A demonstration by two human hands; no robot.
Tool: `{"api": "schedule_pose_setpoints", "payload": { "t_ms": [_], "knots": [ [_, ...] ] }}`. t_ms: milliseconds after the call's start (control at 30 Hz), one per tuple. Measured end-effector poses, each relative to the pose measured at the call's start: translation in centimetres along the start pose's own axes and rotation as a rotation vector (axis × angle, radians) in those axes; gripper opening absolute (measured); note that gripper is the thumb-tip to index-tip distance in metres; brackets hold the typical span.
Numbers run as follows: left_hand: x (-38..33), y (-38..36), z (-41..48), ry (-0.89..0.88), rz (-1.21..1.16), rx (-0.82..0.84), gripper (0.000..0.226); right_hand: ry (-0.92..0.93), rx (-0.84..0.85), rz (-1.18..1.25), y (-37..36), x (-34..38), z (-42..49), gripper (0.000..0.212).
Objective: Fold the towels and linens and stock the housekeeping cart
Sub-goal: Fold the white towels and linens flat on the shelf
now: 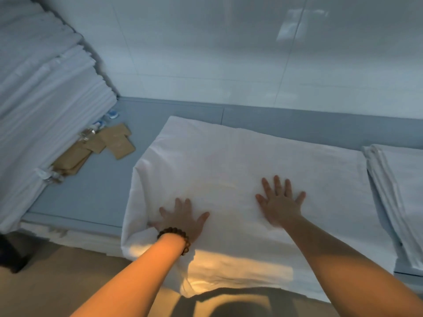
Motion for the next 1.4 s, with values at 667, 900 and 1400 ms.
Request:
{"api": "schedule_pose_setpoints", "payload": {
  "t_ms": [667,900,1400],
  "knots": [
    [-2.3,5.1,10.5,-0.040,0.008,-0.250,0.089,0.004,-0.198,-0.066,6.1,-0.4,10.4,0.058],
    [-2.2,4.8,10.9,-0.021,0.012,-0.327,0.088,0.525,-0.212,-0.272,2.6,11.2,8.9,0.061],
    [-1.5,5.2,9.8,0.037,-0.039,-0.259,0.078,0.135,-0.211,-0.085,0.3,2.4,4.4,0.064]
  ]
}}
Point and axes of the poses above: each hand's wrist, its own z-axis towards the middle knuckle, its own y-axis out of the back of the hand, x = y × z, the point moved 5 cm from there along z, towards the middle knuckle, and after that the axes turned 11 degrees about x, right-handed, at the moved point
